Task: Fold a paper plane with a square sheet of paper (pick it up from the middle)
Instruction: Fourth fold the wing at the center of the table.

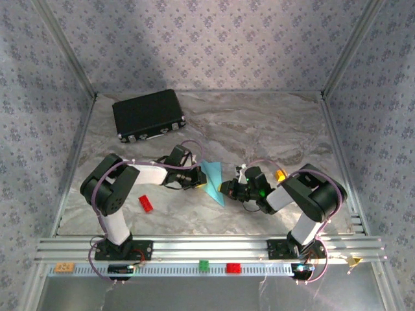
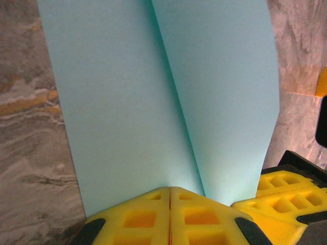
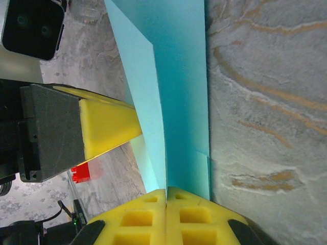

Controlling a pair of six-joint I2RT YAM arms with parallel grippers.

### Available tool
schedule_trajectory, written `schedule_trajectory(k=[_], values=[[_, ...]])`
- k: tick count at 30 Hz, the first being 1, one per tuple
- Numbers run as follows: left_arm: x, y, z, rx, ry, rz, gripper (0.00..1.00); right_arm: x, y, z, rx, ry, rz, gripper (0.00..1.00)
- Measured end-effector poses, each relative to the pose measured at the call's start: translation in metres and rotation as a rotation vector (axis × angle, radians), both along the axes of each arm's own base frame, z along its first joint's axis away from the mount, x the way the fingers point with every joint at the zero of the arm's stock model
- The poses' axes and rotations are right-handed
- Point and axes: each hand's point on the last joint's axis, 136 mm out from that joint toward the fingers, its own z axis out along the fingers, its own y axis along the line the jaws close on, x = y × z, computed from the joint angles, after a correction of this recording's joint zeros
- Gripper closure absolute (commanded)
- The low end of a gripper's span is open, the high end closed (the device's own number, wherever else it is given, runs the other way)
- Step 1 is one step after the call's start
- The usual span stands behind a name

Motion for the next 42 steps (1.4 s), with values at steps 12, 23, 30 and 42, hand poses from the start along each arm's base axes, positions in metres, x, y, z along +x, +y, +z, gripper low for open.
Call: schedule_trajectory(k=[12, 23, 30, 42], values=[[-0.001, 0.001, 0.007, -0.001, -0.013, -0.008, 0.85, 0.000, 0.002, -0.001, 0.015, -0.001, 0.013, 0.95], [0.017, -0.026, 0.060, -0.128, -0.109, -0.069, 0.86, 0.000, 0.001, -0.001, 0.018, 0.008, 0.009, 0.96], [0.019, -0.034, 0.038, -0.129, -0.058, -0.091, 0.88, 0.000, 0.002, -0.001, 0.027, 0.016, 0.008, 0.96], [0.019, -0.033, 0.017, -0.108, -0.025, -0.090, 0.87, 0.001, 0.001, -0.001, 0.033, 0.024, 0.004, 0.96]])
